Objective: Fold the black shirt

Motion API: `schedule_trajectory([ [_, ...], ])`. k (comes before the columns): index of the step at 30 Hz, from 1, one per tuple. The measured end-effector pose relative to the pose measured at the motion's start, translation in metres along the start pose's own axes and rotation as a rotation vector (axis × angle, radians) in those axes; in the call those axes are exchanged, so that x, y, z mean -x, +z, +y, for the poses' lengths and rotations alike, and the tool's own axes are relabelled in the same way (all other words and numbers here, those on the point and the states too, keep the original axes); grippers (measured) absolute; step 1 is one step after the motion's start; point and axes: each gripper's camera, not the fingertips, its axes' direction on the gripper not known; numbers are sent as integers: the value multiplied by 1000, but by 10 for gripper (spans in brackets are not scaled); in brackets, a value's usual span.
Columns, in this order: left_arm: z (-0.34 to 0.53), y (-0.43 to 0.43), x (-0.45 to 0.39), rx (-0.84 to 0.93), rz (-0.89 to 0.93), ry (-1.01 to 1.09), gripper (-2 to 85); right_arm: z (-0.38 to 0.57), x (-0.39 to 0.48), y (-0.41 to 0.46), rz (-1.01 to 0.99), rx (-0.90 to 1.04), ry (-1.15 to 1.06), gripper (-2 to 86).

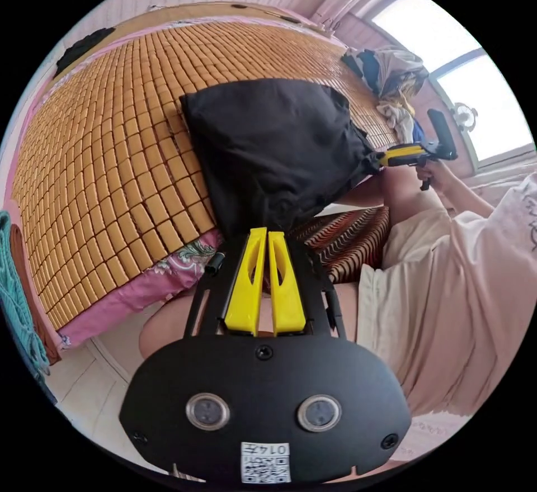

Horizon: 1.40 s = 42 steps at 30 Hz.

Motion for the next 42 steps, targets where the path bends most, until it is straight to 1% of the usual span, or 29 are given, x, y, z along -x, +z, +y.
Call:
schedule_trajectory([
  [2,3,-4,10,-8,46,-65,-3,6,12,-2,85,43,-59,25],
  [4,9,-15,15,-66,69,-101,10,13,13,-7,105,53,-57,35],
  [6,11,-26,21,-98,85,-132,33,20,6,-17,83,13,-29,48],
  [8,10,-39,27,-165,65,-161,47,23,-8,-35,56,-125,51,66],
  [9,9,-41,29,-186,57,-168,48,22,-12,-39,59,-161,71,71],
  [11,-5,-43,39,-251,31,-198,50,11,-24,-45,87,-302,133,88],
  [13,-22,-38,47,-288,42,-224,49,-5,-37,-41,67,-370,188,96],
  [17,-67,-20,63,-376,81,-295,40,-43,-76,-17,-94,-419,355,105],
  [21,-101,5,75,-350,46,-349,67,-62,-91,-2,-116,-416,437,109],
  [23,-119,28,84,-240,35,-416,116,-67,-95,5,-155,-406,469,105],
  [25,-125,34,80,-236,-11,-383,116,-72,-90,6,-148,-395,451,88],
  [27,-127,39,78,-218,-29,-364,107,-77,-82,7,-167,-369,383,63],
  [28,-126,41,79,-221,-35,-349,88,-84,-78,10,-201,-331,342,41],
  [29,-124,41,78,-265,33,-313,54,-88,-76,11,-234,-304,316,31],
  [31,-123,42,76,-277,28,-305,3,-90,-74,4,-220,-326,325,20],
  [32,-124,43,73,-286,12,-286,-3,-91,-73,-5,-213,-361,332,16],
  [34,-127,43,67,-316,-12,-263,-7,-95,-72,-18,-230,-403,329,12],
  [38,-146,48,66,-384,-36,-270,-8,-118,-61,-43,-189,-468,323,7],
  [42,-170,69,66,-359,-136,-270,0,-146,-53,-48,-123,-443,361,6],
])
